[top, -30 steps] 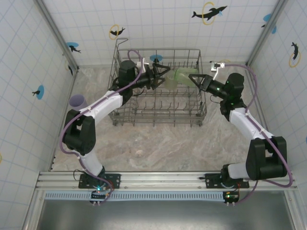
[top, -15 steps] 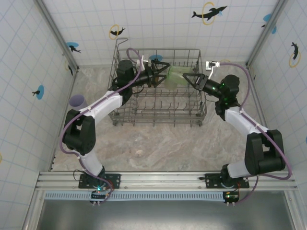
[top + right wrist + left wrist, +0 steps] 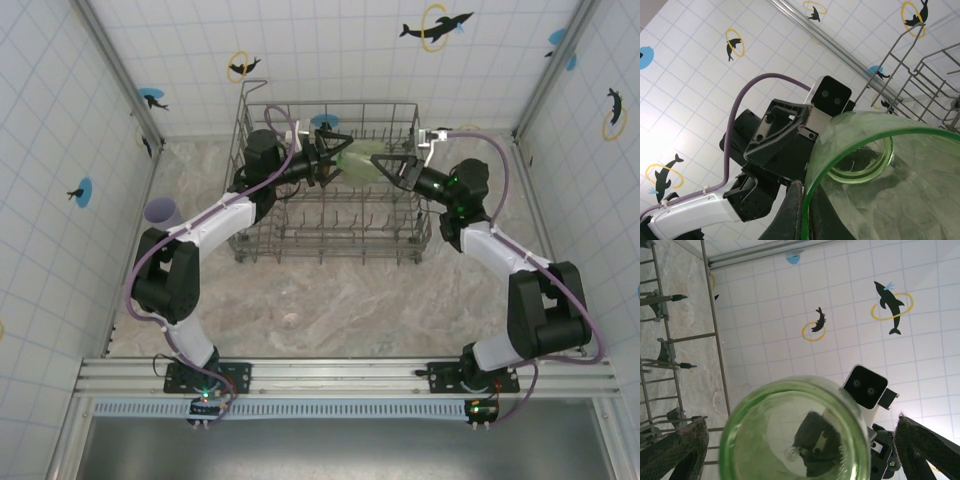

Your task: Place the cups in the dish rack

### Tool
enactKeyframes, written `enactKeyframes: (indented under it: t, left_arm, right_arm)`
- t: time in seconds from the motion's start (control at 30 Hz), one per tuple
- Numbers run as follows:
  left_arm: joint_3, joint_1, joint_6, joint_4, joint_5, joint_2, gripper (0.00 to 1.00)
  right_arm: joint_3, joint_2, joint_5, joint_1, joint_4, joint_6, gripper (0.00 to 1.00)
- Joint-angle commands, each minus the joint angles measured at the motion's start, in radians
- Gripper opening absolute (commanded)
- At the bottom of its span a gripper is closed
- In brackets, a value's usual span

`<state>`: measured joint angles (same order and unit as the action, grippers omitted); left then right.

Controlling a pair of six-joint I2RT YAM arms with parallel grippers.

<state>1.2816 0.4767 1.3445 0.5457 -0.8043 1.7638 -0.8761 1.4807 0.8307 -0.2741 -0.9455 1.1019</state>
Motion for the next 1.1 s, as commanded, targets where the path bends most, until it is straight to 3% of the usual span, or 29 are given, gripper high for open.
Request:
enactKeyframes:
  t: [0.0, 0.17, 0.37, 0.63, 0.8, 0.93, 1.07]
  left_arm:
    - [-0.008, -0.006, 0.031, 0.067, -0.019, 0.011, 0.98]
    - [-0.016, -0.006, 0.034, 0.078, -0.022, 0.008, 0.90]
    - [-0.028, -0.006, 0.045, 0.101, -0.030, 0.010, 0.69]
    - [-0.030, -0.006, 0.044, 0.109, -0.034, -0.001, 0.25]
    - [-0.014, -0.006, 0.033, 0.100, -0.037, -0.003, 0.00]
    - [0.028, -0.006, -0.002, 0.032, -0.027, 0.002, 0.00]
    - [0.081, -0.006, -0.032, -0.018, -0.018, 0.013, 0.00]
  right_arm:
    - [-0.015, 0.013, -0.008, -0.018, -0.081, 0.005, 0.00]
    - [-0.020, 0.022, -0.015, -0.027, -0.090, 0.012, 0.00]
    - [-0.041, 0.042, -0.014, -0.031, -0.093, 0.035, 0.00]
    - [-0.069, 0.049, -0.025, -0.032, -0.059, 0.039, 0.04]
    - [-0.075, 0.032, -0.037, -0.031, -0.021, 0.022, 0.40]
    - [-0.077, -0.015, -0.051, -0.030, 0.087, -0.048, 0.65]
    - [-0.078, -0.073, -0.075, -0.021, 0.237, -0.141, 0.73]
